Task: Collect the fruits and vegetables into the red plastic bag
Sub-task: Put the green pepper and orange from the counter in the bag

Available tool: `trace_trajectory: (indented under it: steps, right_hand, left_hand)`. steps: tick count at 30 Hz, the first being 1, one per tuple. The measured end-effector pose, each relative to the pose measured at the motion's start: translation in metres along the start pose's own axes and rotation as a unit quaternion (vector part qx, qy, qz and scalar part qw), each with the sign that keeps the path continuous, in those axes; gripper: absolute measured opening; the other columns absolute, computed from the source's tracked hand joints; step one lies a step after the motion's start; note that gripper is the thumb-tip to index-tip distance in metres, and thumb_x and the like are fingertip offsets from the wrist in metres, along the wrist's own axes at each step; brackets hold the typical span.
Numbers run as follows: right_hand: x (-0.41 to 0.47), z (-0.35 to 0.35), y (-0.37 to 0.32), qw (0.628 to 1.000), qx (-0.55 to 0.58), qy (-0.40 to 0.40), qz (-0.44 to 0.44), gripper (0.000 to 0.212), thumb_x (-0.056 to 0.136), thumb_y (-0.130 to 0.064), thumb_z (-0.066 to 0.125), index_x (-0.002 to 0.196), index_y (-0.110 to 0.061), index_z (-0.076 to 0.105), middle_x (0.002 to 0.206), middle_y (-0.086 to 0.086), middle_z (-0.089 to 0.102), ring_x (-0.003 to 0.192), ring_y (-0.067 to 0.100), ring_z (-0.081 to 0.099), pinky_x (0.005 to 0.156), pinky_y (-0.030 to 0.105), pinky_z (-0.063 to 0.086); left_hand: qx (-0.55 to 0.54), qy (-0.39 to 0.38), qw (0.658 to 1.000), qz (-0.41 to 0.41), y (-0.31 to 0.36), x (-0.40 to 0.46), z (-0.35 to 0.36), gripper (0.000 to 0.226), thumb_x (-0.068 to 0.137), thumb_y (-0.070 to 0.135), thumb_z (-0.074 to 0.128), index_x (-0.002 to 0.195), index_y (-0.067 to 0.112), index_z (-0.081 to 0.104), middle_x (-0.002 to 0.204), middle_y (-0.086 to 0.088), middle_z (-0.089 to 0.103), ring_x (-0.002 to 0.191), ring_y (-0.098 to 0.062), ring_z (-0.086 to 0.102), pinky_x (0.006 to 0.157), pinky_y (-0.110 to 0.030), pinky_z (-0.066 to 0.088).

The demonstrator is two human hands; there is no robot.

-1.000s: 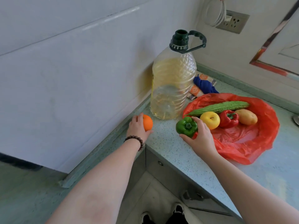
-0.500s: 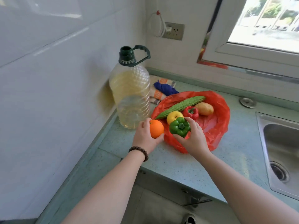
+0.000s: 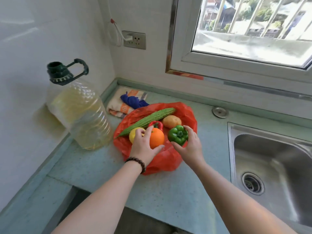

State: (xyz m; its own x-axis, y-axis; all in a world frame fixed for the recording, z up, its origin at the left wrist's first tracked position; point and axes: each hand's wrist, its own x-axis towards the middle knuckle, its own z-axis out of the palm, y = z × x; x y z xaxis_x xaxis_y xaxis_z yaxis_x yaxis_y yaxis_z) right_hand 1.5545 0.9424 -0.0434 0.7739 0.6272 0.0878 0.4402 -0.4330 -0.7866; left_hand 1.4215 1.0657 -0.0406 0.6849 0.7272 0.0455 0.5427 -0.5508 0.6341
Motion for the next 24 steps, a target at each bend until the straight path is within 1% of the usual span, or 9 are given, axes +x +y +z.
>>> trace_trajectory:
  steps: [4,6,8,12,15,18,21,23,24]
  right_hand:
    - [0.028,-0.010,0.023,0.999,0.001,-0.041,-0.015,0.074,0.071,-0.027,0.076,0.135,-0.020,0.040,0.134,0.004,0.041,0.124,0.020,0.042,0.099,0.022,0.032]
    - [0.040,-0.010,0.029,0.997,-0.010,-0.069,-0.017,0.076,0.071,-0.026,0.075,0.137,-0.020,0.039,0.136,0.005,0.038,0.124,0.021,0.042,0.099,0.025,0.035]
    - [0.049,-0.008,0.032,0.995,-0.023,-0.097,-0.024,0.078,0.071,-0.026,0.074,0.139,-0.020,0.037,0.138,0.005,0.037,0.124,0.022,0.042,0.102,0.031,0.037]
    - [0.056,0.001,0.034,0.987,-0.057,-0.142,-0.048,0.078,0.072,-0.028,0.073,0.139,-0.024,0.035,0.137,0.001,0.044,0.126,0.022,0.040,0.100,0.033,0.038]
    - [0.057,0.010,0.036,0.984,-0.069,-0.157,-0.046,0.074,0.073,-0.028,0.073,0.137,-0.022,0.036,0.136,0.001,0.047,0.126,0.022,0.042,0.097,0.033,0.040]
    - [0.057,0.017,0.035,0.983,-0.072,-0.160,-0.055,0.072,0.075,-0.026,0.072,0.137,-0.022,0.035,0.144,-0.001,0.037,0.130,0.020,0.041,0.098,0.033,0.042]
    - [0.053,0.022,0.035,0.982,-0.089,-0.158,-0.061,0.075,0.081,-0.025,0.067,0.145,-0.026,0.028,0.153,-0.004,0.026,0.136,0.020,0.034,0.103,0.038,0.041]
    - [0.053,0.024,0.035,0.980,-0.102,-0.160,-0.062,0.078,0.083,-0.024,0.065,0.147,-0.028,0.022,0.157,-0.005,0.020,0.141,0.019,0.027,0.109,0.040,0.036]
    - [0.053,0.025,0.036,0.979,-0.107,-0.164,-0.062,0.079,0.084,-0.023,0.065,0.148,-0.028,0.019,0.158,-0.005,0.017,0.144,0.019,0.021,0.113,0.039,0.032]
  left_hand:
    - [0.041,0.019,0.999,-0.029,0.008,0.007,0.028,0.087,0.071,0.051,0.074,0.144,0.026,0.034,0.124,-0.006,0.040,0.117,-0.025,0.044,0.103,-0.034,0.037]
    - [0.058,0.016,0.997,-0.041,0.010,0.008,0.038,0.090,0.072,0.049,0.074,0.145,0.024,0.029,0.129,-0.005,0.044,0.120,-0.026,0.040,0.105,-0.035,0.034]
    - [0.050,0.018,0.996,-0.068,0.012,0.009,0.045,0.092,0.071,0.044,0.076,0.145,0.019,0.027,0.135,-0.006,0.044,0.125,-0.027,0.038,0.105,-0.036,0.035]
    - [0.051,0.033,0.991,-0.117,0.013,0.007,0.052,0.084,0.072,0.037,0.078,0.137,0.010,0.032,0.134,-0.012,0.046,0.128,-0.027,0.039,0.105,-0.035,0.038]
    - [0.071,0.037,0.991,-0.106,0.007,0.007,0.057,0.077,0.076,0.031,0.076,0.138,0.011,0.035,0.141,-0.010,0.042,0.133,-0.025,0.034,0.111,-0.035,0.033]
    - [0.094,0.040,0.990,-0.098,0.001,0.007,0.059,0.075,0.079,0.030,0.072,0.143,0.016,0.035,0.143,-0.008,0.038,0.135,-0.025,0.030,0.113,-0.037,0.030]
    - [0.092,0.039,0.991,-0.084,-0.004,0.006,0.060,0.076,0.082,0.027,0.070,0.146,0.016,0.031,0.145,-0.006,0.039,0.136,-0.023,0.030,0.114,-0.035,0.029]
    - [0.080,0.032,0.993,-0.080,-0.006,0.005,0.062,0.076,0.085,0.025,0.067,0.148,0.015,0.026,0.152,-0.005,0.032,0.141,-0.020,0.024,0.116,-0.033,0.025]
    - [0.077,0.028,0.994,-0.079,-0.006,0.004,0.062,0.076,0.087,0.025,0.064,0.149,0.015,0.022,0.155,-0.004,0.027,0.143,-0.018,0.021,0.117,-0.031,0.023]
